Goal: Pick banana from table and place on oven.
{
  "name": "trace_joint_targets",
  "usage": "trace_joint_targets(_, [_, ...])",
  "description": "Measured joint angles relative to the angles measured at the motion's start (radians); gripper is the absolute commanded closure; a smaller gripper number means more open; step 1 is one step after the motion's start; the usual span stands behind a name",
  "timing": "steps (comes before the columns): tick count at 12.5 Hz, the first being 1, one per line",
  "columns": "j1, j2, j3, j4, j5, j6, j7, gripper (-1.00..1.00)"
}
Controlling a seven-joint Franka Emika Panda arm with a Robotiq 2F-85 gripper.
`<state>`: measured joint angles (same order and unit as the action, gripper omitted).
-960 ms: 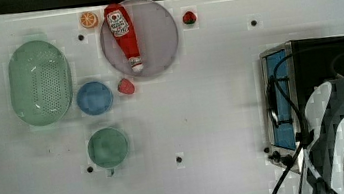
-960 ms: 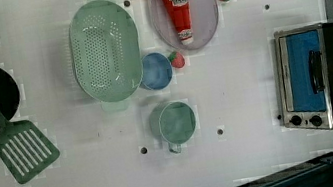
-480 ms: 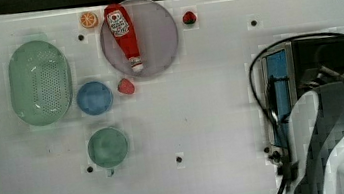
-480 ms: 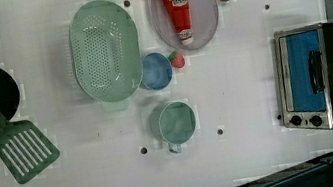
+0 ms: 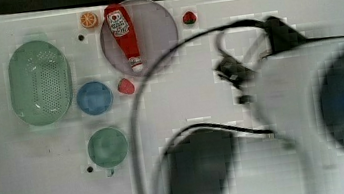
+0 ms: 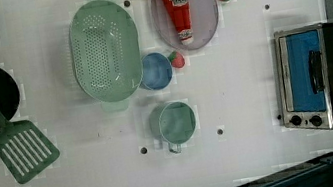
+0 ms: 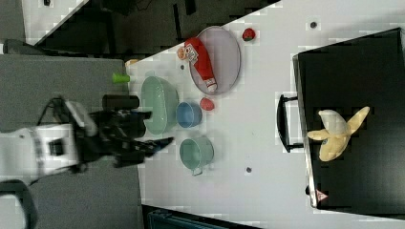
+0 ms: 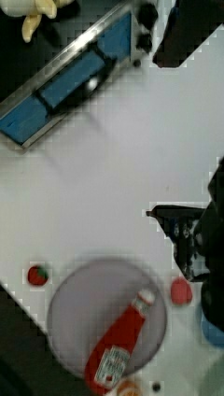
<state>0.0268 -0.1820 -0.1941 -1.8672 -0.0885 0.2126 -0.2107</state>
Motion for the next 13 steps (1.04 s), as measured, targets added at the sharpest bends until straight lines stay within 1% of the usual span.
trace_joint_targets(3, [0.033,0.005,0.126,-0.013,0.019,-0.029,0.164,-1.00])
trace_joint_targets(4, [0.052,0.005,0.146,-0.017,0.031,-0.075,0.190,-1.00])
trace_joint_targets(5, [0.056,0.003,0.163,-0.031,0.023,-0.086,0.202,-1.00])
trace_joint_targets(6, [0.056,0.002,0.169,-0.041,0.019,-0.083,0.213,-1.00])
trace_joint_targets(8, [0.052,0.019,0.157,-0.018,0.027,-0.076,0.241,-1.00])
trace_joint_targets(10, [0.044,0.012,0.132,-0.026,0.006,-0.057,0.241,-1.00])
trace_joint_targets(12, [0.010,0.012,0.116,-0.029,0.015,-0.079,0.245,-1.00])
trace_joint_targets(13, [0.002,0.013,0.102,-0.031,0.020,-0.099,0.250,-1.00])
